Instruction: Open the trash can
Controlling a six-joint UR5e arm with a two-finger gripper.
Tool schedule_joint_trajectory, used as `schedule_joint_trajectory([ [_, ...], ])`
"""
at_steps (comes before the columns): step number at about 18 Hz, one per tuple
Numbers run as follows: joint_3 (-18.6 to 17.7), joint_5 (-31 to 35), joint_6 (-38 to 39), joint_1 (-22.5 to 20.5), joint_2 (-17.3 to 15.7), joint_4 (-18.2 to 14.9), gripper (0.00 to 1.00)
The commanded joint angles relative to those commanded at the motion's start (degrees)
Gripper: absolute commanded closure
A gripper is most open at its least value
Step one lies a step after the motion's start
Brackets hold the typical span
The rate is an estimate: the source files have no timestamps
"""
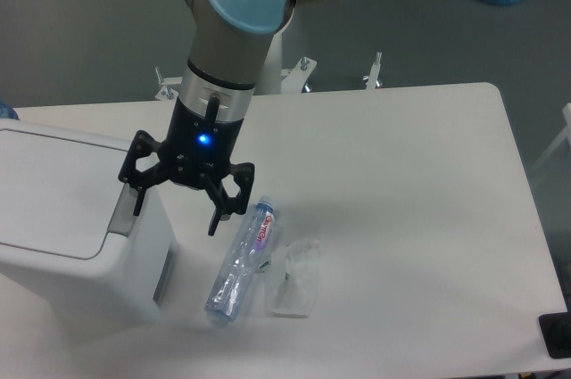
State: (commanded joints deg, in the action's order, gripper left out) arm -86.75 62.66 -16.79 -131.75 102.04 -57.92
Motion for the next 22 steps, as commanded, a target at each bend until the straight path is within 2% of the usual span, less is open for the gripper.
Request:
schedule_joint_trajectory([
  [8, -1.05, 0.18, 0.0, 0.79, 0.18, 0.09, 0.0],
  [17, 0.35, -0.17, 0.0, 0.62, -0.17, 0.35, 0.0],
  [22, 2.19, 0.18, -1.4, -4.91, 0.09, 1.14, 0.0],
])
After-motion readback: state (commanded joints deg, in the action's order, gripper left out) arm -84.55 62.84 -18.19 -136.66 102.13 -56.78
